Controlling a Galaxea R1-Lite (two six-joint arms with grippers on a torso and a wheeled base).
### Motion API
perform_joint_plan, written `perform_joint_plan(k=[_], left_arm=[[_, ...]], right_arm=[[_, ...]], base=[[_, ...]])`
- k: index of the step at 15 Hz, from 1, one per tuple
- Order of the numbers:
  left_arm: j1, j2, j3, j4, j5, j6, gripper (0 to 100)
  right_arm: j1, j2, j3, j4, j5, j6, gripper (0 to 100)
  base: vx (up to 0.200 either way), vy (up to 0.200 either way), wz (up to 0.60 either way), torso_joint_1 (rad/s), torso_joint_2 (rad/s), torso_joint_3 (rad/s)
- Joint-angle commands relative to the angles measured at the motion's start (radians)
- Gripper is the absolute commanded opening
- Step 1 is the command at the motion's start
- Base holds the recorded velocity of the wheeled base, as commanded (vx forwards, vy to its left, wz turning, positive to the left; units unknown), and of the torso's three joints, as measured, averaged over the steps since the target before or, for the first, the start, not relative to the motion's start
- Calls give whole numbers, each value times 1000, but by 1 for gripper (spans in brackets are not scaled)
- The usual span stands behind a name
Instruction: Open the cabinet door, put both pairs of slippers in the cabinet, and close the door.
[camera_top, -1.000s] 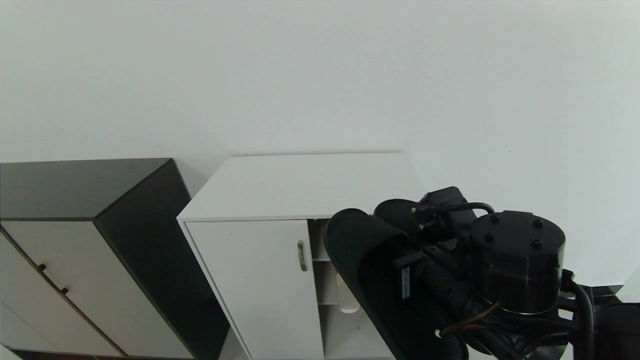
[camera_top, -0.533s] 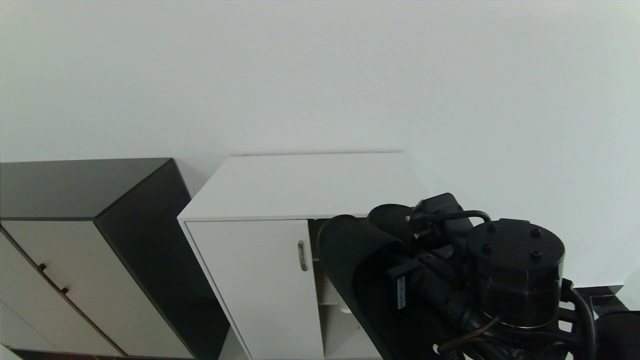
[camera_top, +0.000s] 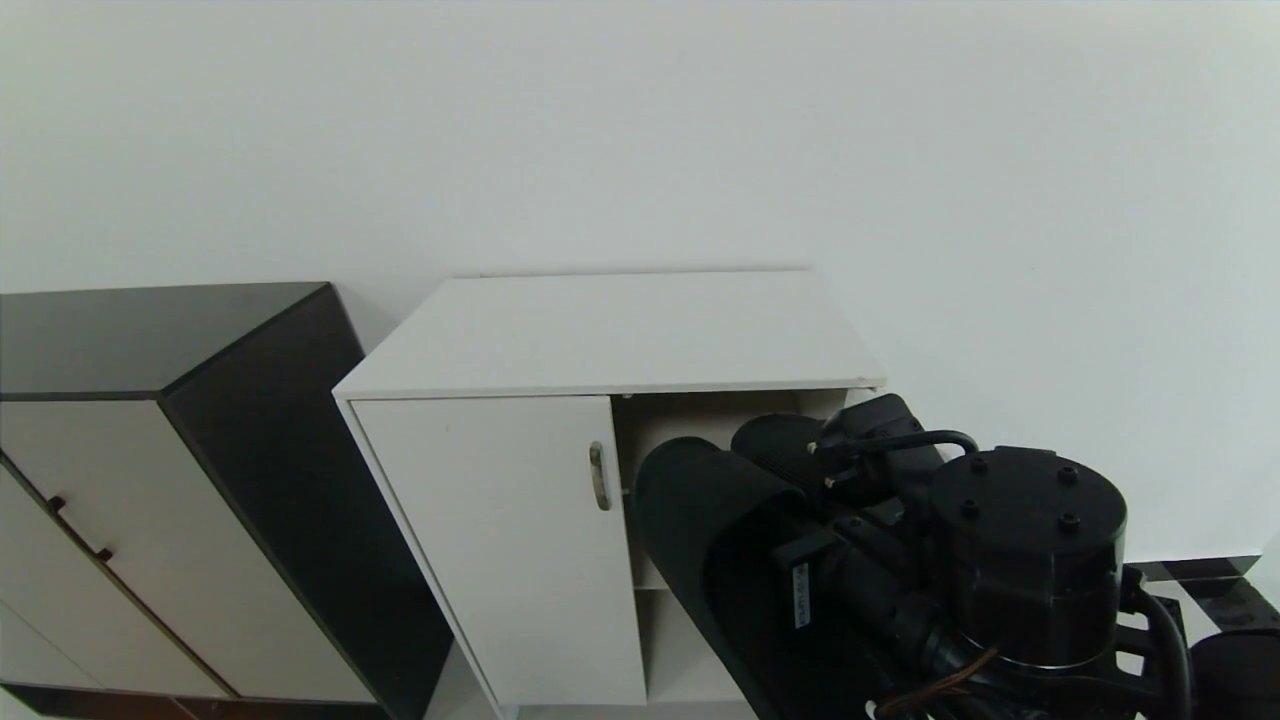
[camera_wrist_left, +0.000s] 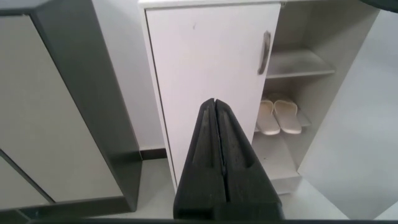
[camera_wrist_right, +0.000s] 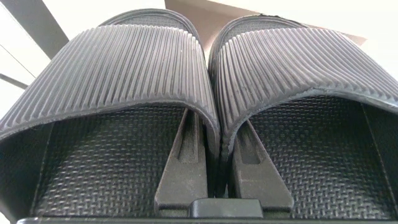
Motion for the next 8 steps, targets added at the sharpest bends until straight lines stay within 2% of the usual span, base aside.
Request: perform_joint_plan(k=[1,8], left_arm=[[0,1,0,0,0,0,0],[0,1,0,0,0,0,0]], right_arm=[[1,2,2,0,0,-2,0],[3,14,6,0,0,-2,0]], base=[[0,0,0,-212,530,300],[0,0,0,-191,518,317]])
